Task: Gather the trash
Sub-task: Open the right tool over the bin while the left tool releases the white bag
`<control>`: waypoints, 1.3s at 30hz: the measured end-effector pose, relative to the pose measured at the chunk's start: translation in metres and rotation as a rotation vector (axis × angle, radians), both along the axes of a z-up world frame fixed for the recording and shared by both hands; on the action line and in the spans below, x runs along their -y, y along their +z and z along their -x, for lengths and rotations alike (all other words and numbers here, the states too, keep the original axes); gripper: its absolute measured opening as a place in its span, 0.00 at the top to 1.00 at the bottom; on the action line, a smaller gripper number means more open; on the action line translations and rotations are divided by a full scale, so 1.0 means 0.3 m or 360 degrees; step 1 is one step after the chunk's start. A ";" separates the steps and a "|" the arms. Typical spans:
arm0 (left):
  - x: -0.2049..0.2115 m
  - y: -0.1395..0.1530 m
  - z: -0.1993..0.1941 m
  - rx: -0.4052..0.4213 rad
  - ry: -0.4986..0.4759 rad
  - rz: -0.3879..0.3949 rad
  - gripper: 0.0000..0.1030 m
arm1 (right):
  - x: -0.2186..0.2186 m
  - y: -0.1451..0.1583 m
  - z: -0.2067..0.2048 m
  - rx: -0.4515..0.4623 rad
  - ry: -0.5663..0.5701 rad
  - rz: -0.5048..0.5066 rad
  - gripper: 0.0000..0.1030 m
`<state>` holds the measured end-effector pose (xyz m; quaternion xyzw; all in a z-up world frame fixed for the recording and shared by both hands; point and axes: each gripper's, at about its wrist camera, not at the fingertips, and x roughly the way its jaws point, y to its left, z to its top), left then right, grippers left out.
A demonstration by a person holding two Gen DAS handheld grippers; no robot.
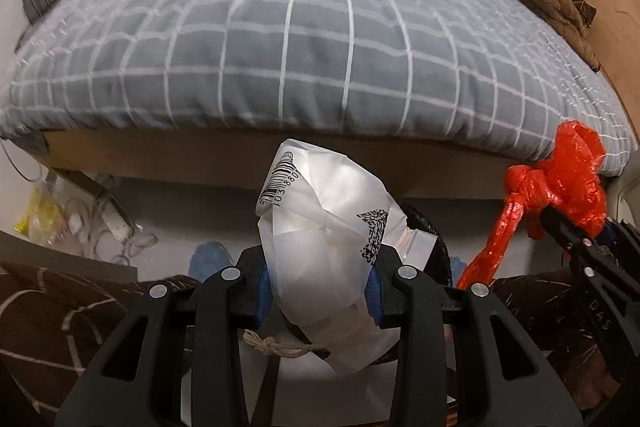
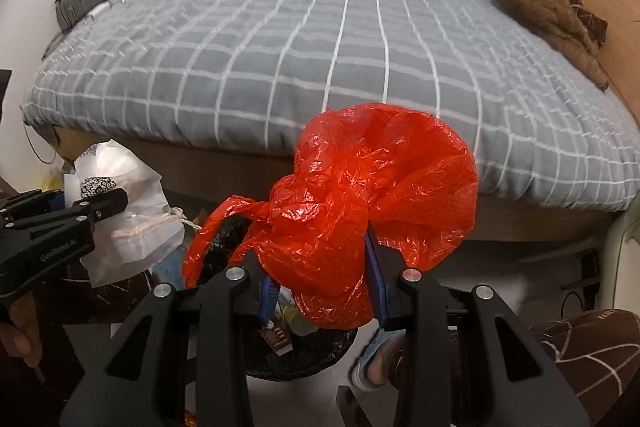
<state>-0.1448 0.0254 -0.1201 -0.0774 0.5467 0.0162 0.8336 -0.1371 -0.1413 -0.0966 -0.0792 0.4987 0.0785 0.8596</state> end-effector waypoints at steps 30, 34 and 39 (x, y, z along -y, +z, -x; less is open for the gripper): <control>-0.090 -0.322 -0.100 -0.0327 0.0084 -0.0042 0.66 | -0.097 -0.411 -0.135 -0.0499 0.0076 -0.0031 0.62; -0.060 -0.304 -0.108 -0.0324 0.0068 -0.0048 0.66 | -0.086 -0.382 -0.149 -0.0454 0.0063 -0.0035 0.40; -0.023 -0.299 -0.120 -0.0313 0.0028 -0.0040 0.66 | -0.027 -0.331 -0.145 -0.0371 0.0030 -0.0004 0.20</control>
